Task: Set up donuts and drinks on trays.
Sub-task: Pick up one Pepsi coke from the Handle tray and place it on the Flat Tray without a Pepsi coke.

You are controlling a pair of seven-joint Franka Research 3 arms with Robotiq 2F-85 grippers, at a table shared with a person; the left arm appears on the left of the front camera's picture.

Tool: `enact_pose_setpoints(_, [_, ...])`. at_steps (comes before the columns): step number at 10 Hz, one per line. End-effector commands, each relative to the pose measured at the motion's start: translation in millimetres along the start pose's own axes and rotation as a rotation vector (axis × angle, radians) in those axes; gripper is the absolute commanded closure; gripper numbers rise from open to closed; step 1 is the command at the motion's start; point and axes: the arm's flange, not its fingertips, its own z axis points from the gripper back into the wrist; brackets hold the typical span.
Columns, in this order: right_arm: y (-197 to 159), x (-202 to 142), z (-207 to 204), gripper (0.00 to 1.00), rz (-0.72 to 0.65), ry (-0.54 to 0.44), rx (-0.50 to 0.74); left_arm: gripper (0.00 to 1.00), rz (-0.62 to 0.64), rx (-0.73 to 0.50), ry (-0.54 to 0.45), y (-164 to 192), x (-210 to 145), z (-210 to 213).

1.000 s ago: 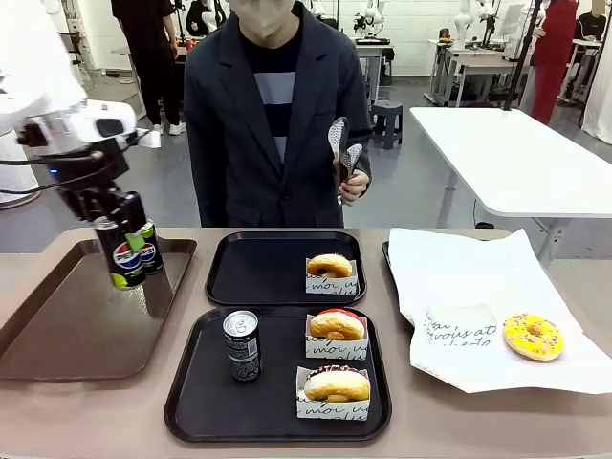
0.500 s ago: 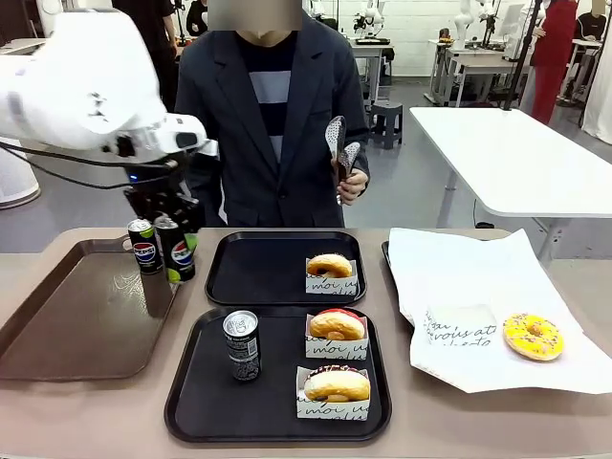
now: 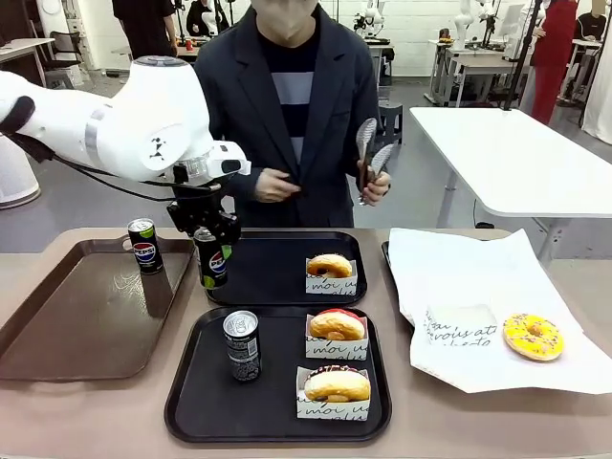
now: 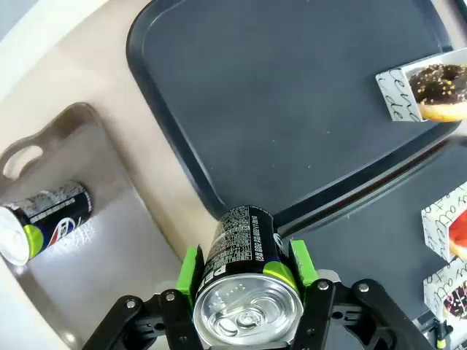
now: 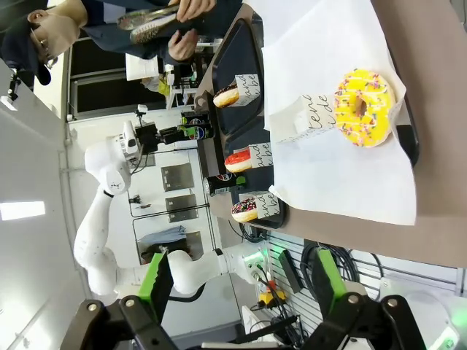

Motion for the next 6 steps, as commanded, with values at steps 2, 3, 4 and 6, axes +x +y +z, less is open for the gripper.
enact_pose_setpoints(2, [0.6, 1.1, -1.9, 0.0, 0.018, -0.014, 0.032, 0.41, -0.104, -0.002, 0.015, 54.2, -87.3, 88.4])
enact_pose_setpoints(3, [0.6, 1.1, -1.9, 0.0, 0.018, -0.014, 0.032, 0.41, -0.123, -0.024, -0.021, 73.1, -133.7, 107.8])
enact_pose_setpoints(4, [0.6, 1.1, -1.9, 0.0, 0.018, -0.014, 0.032, 0.41, -0.106, -0.057, -0.042, 86.9, -164.1, 116.0])
enact_pose_setpoints(6, [0.6, 1.1, -1.9, 0.0, 0.018, -0.014, 0.032, 0.41, -0.042, -0.052, -0.061, 108.3, -169.7, 121.5])
